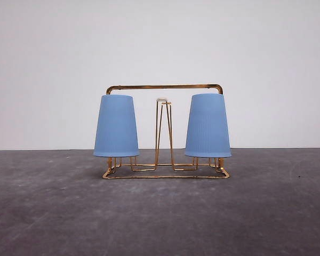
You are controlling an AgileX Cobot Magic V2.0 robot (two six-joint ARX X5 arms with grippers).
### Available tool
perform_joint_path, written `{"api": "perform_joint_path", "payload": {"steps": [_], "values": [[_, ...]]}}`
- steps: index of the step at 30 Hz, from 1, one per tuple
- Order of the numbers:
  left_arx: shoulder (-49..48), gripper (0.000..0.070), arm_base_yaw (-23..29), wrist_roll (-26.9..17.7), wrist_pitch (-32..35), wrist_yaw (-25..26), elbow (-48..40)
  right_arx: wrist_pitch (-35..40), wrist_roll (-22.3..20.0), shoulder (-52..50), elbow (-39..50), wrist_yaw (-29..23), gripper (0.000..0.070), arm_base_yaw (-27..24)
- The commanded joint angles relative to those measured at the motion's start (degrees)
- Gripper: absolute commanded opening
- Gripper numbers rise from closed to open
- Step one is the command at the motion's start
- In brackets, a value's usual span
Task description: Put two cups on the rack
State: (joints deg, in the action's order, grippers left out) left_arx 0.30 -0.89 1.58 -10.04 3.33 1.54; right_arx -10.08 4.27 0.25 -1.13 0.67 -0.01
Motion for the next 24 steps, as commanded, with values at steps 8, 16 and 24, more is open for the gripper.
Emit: {"api": "perform_joint_path", "payload": {"steps": [8, 16, 24], "values": [[-0.04, 0.0, 0.02, 0.2, 0.87, 0.09, -0.83, 1.0, -0.24, -0.04, 0.44, 1.18, 0.0014, -0.35], [-0.04, 0.0, 0.02, 0.2, 0.87, 0.09, -0.83, 1.07, -0.24, -0.04, 0.42, 0.94, 0.0014, -0.35], [-0.04, 0.0, 0.02, 0.2, 0.87, 0.09, -0.83, 1.08, -0.24, -0.04, 0.42, 0.94, 0.0014, -0.35]]}}
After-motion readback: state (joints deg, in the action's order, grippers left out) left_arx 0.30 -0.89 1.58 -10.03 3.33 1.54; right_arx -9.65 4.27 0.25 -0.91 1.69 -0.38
